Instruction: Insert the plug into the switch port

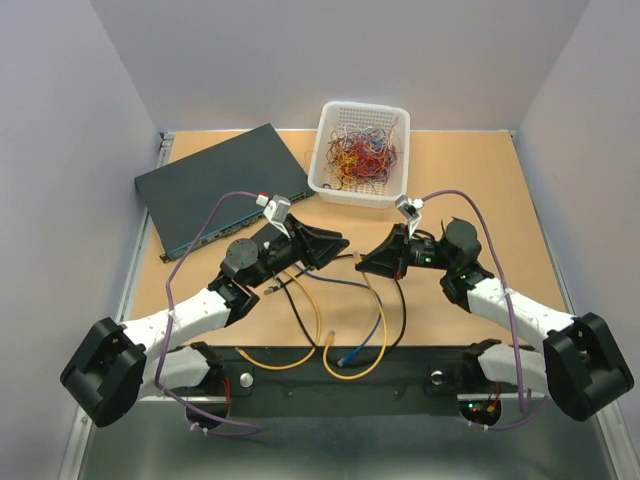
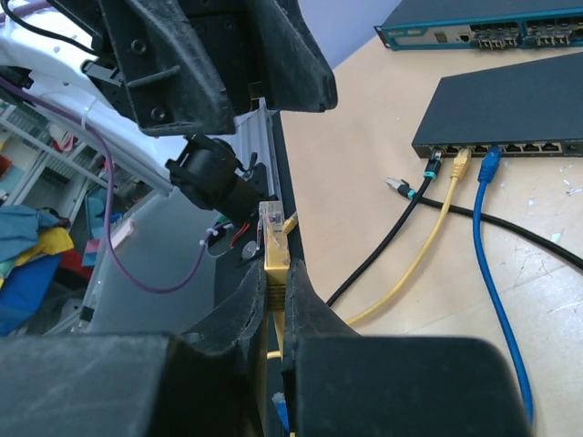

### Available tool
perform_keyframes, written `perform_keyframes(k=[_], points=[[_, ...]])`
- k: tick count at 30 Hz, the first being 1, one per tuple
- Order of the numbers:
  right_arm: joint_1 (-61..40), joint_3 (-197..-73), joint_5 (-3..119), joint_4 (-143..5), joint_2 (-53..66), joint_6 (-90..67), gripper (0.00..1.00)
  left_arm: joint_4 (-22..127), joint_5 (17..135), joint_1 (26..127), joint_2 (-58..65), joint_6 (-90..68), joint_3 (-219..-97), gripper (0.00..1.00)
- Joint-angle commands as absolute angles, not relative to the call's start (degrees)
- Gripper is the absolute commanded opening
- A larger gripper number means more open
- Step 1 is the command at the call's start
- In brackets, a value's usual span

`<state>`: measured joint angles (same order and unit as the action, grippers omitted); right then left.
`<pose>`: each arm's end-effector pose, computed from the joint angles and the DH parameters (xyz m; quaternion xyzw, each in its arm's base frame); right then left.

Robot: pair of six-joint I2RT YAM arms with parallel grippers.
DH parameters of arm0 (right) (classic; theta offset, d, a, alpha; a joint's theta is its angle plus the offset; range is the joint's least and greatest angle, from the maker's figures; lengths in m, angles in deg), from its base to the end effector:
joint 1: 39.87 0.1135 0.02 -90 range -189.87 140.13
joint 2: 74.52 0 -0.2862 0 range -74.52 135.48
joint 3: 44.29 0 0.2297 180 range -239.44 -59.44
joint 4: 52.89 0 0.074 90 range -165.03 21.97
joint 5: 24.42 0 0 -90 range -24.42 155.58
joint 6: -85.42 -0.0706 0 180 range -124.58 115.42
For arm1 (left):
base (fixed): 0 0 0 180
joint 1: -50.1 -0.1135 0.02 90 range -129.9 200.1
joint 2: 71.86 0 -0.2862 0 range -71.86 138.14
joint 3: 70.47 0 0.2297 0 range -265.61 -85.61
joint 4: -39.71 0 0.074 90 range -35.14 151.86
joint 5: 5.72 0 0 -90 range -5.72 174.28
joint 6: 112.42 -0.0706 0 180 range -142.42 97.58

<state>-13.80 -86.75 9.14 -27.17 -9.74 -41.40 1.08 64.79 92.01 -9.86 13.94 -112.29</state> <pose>0.1748 0.1510 0.2919 -0.2860 0.6339 0.6112 0.3779 0.1588 -0.1742 0.3314 0.1651 0.5688 -0.5814 0.5578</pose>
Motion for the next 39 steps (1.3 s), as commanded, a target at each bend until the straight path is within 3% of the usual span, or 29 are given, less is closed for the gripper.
perform_keyframes(k=[1, 21, 39], points=[[-12.7, -89.2, 8.2, -22.3, -8.4, -41.9, 0.0, -10.4, 61.1, 91.9, -10.0, 14.8, -111.5, 0.52], [-8.9, -91.5, 10.2, -19.4, -4.4, -42.5, 0.01, -10.0, 59.8, 91.9, -5.6, 13.4, -110.1, 0.52], [-8.5, -91.9, 12.1, -17.2, -3.2, -43.3, 0.0, -8.7, 58.0, 92.0, -7.4, 13.0, -108.4, 0.42]])
